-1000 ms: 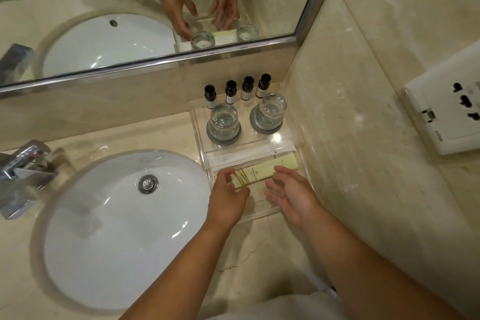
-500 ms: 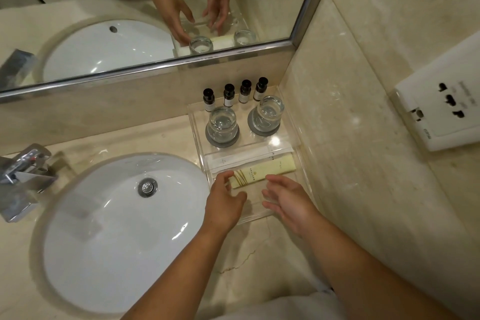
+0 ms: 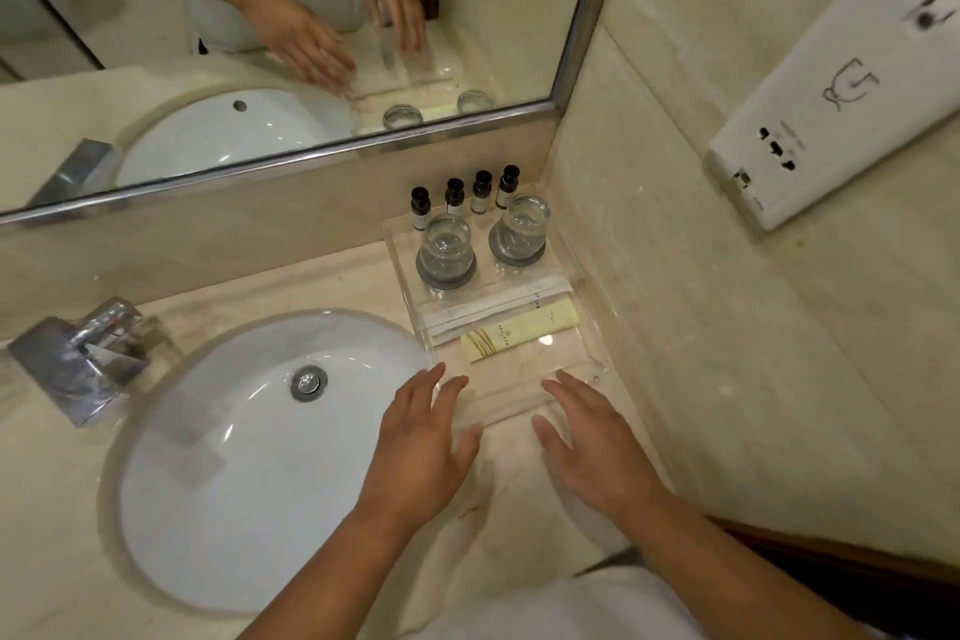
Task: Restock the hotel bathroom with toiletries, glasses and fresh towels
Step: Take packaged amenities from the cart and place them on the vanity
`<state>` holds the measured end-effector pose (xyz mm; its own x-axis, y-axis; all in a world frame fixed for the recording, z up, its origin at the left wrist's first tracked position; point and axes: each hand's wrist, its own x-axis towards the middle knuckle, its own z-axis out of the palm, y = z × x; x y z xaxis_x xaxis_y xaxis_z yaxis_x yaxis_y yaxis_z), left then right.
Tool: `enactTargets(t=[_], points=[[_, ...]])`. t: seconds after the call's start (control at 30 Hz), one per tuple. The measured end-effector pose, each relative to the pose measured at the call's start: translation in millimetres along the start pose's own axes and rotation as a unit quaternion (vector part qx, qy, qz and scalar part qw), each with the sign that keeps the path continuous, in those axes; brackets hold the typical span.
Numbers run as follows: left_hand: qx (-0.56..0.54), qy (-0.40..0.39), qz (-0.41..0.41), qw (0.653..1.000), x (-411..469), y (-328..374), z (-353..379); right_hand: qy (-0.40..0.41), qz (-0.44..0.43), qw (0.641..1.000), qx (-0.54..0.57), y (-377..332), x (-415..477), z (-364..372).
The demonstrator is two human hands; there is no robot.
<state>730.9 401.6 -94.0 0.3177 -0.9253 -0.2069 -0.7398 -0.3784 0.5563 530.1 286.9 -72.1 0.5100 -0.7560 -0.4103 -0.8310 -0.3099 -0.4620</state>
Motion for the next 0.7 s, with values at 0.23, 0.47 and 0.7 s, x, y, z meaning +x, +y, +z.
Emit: enactTargets(t=[0.23,0.47,0.7], points=[[0.080,-0.042,0.031,0.995,-39.7,7.1,-3.1,0.004,0.041,0.995,-0.089,-16.2,-55.7,11.6],[0.089,-0.089,0.092,0.988,-75.0,21.7,-0.3,0.050,0.096,0.993,-0.037,-15.2,-120.4,34.4],[0.099,-0.128,0.145,0.976,-97.2,43.2,8.4,0.084,0.152,0.985,-0.005,-1.8,-171.4,49.4]])
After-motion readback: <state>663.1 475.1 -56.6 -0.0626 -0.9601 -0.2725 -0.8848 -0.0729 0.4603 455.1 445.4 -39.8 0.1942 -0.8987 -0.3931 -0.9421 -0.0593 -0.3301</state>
